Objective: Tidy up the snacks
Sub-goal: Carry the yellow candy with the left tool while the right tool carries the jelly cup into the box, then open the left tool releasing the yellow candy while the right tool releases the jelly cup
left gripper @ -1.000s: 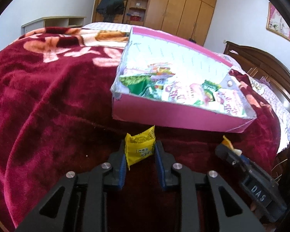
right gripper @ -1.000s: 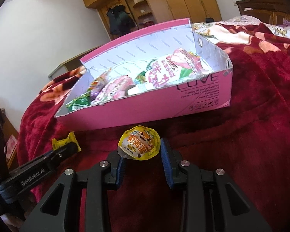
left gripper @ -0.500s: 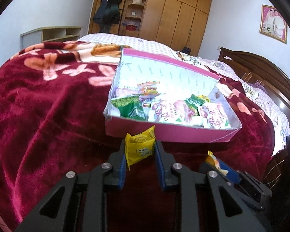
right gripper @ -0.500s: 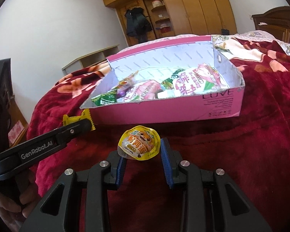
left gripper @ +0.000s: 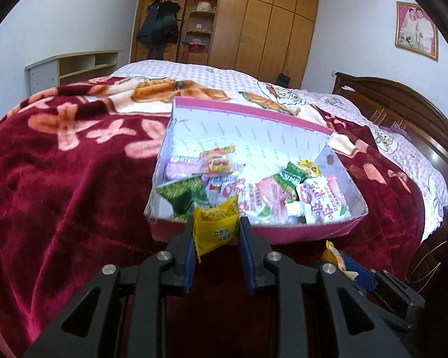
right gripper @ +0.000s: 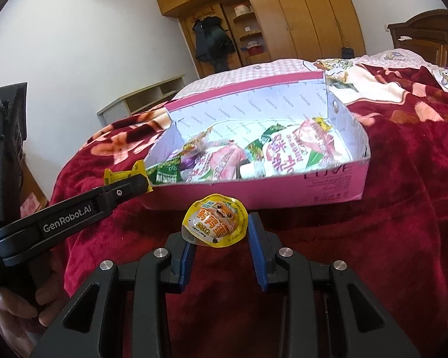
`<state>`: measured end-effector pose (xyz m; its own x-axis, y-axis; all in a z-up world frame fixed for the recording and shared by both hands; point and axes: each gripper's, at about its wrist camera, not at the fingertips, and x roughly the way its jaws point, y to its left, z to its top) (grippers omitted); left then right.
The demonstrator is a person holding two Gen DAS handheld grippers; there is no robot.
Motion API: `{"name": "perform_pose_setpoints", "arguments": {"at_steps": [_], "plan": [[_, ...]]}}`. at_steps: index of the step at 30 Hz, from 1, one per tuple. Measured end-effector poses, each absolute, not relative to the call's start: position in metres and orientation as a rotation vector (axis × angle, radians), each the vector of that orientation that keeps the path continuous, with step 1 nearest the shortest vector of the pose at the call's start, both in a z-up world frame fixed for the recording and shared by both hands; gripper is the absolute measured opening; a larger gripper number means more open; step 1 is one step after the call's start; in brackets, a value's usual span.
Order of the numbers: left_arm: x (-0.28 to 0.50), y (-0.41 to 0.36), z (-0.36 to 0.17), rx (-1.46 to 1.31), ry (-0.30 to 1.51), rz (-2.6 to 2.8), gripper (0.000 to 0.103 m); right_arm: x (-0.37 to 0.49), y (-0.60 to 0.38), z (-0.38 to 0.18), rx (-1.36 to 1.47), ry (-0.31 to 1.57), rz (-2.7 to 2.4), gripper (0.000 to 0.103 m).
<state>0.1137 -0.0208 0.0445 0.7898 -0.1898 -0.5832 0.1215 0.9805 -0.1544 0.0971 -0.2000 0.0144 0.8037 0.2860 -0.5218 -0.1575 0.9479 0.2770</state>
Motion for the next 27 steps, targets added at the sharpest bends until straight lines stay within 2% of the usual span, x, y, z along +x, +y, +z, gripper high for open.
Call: {"name": "perform_pose_setpoints", "arguments": {"at_steps": [27], "plan": [[0.185, -0.068, 0.081, -0.029, 0.579, -0.223, 0.027, 0.156, -0.215, 0.065, 0.144, 0.515, 0.198, 0.034]]}}
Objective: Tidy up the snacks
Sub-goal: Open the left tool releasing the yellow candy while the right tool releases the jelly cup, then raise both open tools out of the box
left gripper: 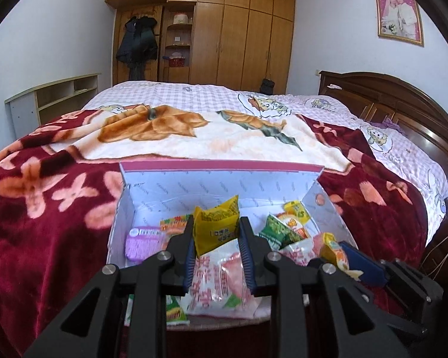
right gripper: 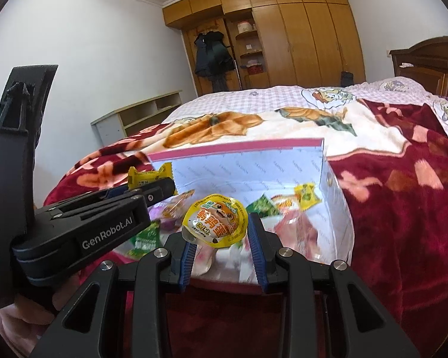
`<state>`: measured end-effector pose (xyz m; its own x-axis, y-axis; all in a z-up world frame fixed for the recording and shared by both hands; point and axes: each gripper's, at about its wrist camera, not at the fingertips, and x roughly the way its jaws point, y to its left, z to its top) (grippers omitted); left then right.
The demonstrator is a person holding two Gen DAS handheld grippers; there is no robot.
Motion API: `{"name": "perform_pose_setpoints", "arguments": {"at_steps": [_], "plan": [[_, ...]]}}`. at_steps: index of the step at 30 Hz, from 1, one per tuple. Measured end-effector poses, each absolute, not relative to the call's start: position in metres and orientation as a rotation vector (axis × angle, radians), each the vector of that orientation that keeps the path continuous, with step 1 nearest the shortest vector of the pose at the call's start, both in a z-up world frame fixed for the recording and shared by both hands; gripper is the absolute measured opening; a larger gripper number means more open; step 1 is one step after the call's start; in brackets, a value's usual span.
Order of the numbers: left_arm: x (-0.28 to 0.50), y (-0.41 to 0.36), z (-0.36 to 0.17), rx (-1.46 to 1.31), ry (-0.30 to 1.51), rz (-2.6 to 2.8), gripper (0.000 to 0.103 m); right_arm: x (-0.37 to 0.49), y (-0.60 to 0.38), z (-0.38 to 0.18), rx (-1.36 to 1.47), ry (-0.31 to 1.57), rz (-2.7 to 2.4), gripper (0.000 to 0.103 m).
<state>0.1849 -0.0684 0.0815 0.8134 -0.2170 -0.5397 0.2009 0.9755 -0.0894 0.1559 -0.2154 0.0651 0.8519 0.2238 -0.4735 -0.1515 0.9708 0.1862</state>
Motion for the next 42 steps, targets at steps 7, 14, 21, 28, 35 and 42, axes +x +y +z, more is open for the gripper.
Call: {"name": "perform_pose_setpoints", "arguments": {"at_steps": [7, 14, 21, 28, 35, 42], "plan": [[0.213, -0.076, 0.075, -0.021, 0.601, -0.216, 0.027, 0.181, -0.223, 0.066, 0.148, 0.515, 0.168, 0.034], [0.238, -0.081, 0.062, -0.019, 0.635, -0.201, 0.027, 0.206, -0.229, 0.060, 0.146, 0.539, 0.141, 0.034], [0.259, -0.083, 0.046, -0.017, 0.683, -0.193, 0.027, 0.226, -0.233, 0.047, 0.168, 0.584, 0.127, 0.034], [0.270, -0.077, 0.031, -0.039, 0.736, -0.187, 0.027, 0.236, -0.232, 0.034, 0.174, 0.620, 0.124, 0.034], [0.270, -0.072, 0.029, -0.080, 0.756, -0.177, 0.052, 0.233, -0.234, 0.031, 0.196, 0.597, 0.112, 0.044], [0.260, -0.065, 0.037, -0.085, 0.744, -0.144, 0.066, 0.221, -0.237, 0.040, 0.208, 0.575, 0.104, 0.062]]}}
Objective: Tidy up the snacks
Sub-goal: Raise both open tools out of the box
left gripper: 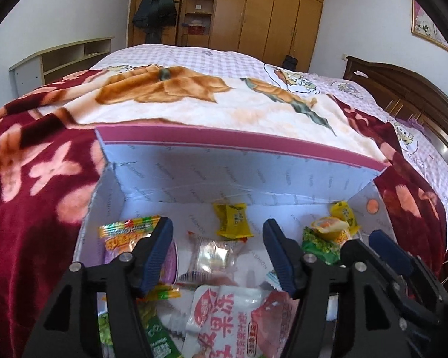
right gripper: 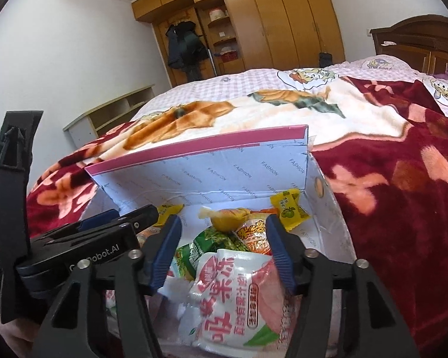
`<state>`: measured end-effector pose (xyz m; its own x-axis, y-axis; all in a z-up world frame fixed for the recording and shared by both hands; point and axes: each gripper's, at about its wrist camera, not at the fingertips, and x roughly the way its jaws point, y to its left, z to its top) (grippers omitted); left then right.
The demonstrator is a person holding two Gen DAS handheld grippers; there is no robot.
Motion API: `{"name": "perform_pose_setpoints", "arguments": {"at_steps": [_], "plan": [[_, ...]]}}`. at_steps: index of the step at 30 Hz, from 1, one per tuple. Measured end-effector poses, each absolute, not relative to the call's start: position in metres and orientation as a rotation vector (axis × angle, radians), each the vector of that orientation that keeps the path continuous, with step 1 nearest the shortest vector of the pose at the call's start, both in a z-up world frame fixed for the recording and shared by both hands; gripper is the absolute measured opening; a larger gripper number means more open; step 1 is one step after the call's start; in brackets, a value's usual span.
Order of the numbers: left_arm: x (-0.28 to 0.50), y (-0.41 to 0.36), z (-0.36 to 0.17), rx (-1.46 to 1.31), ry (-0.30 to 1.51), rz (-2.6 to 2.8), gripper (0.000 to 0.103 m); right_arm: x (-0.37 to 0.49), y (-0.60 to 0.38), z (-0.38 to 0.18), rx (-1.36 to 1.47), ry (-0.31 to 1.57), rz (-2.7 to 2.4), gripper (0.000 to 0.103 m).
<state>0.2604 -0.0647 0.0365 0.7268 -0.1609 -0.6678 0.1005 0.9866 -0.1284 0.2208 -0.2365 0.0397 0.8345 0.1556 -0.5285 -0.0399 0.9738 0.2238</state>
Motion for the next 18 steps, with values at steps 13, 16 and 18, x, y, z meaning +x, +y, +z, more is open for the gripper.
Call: {"name": "perform_pose_setpoints", "arguments": {"at_steps": [13, 16, 18], "plan": [[0.207, -0.058, 0.059, -0.057, 0.709, -0.126, 0.073, 0.175, -0.232, 0.053, 0.230, 0.541, 0.101, 0.071], [0.192, -0.054, 0.062, -0.064, 0.704, -0.124, 0.073, 0.163, -0.230, 0.056, 0.237, 0.531, 0.102, 0.072], [0.184, -0.053, 0.063, -0.062, 0.702, -0.115, 0.073, 0.155, -0.228, 0.057, 0.237, 0.530, 0.103, 0.072]]}}
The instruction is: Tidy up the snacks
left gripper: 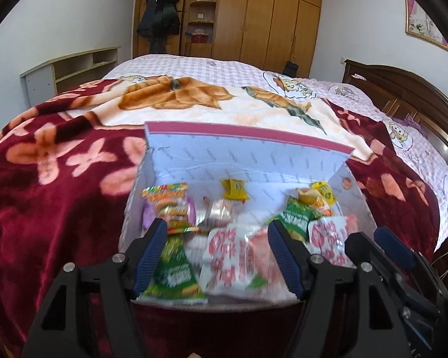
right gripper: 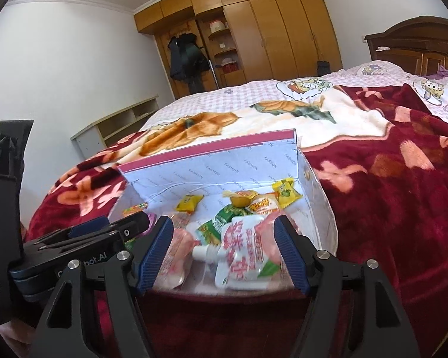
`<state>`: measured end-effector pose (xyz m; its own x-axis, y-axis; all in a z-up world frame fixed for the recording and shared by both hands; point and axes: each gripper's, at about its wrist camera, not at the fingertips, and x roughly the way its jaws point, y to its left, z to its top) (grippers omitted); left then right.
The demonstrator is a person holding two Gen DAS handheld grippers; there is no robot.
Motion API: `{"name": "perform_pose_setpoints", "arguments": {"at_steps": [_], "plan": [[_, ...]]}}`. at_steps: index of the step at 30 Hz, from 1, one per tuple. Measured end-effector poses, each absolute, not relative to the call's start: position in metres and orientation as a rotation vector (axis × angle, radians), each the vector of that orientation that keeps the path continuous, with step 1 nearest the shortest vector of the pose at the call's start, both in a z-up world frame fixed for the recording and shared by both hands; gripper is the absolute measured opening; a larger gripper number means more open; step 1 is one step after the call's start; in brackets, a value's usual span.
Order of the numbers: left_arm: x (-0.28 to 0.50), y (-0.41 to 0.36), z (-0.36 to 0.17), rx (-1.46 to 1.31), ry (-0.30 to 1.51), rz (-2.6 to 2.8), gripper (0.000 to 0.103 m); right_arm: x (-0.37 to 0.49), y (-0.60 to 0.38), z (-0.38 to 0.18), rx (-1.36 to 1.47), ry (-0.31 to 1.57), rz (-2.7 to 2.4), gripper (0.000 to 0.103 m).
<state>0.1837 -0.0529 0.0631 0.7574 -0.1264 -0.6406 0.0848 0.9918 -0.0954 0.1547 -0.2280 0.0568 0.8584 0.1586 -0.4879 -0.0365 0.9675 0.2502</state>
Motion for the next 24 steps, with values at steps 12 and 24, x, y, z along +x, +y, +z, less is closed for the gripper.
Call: {"name": "perform_pose_setpoints", "arguments": {"at_steps": [12, 24], "plan": [[0.130, -0.043, 0.046, -0.037, 0.687, -0.079, 0.074, 0.113, -0.217, 0.038, 0.232, 0.554, 0.118, 0.072], [0.118, -0.044, 0.012, -0.030, 0.711, -0.046, 0.074, 0.099, -0.213, 0.009, 0.189, 0.589, 0.086, 0.072]]}}
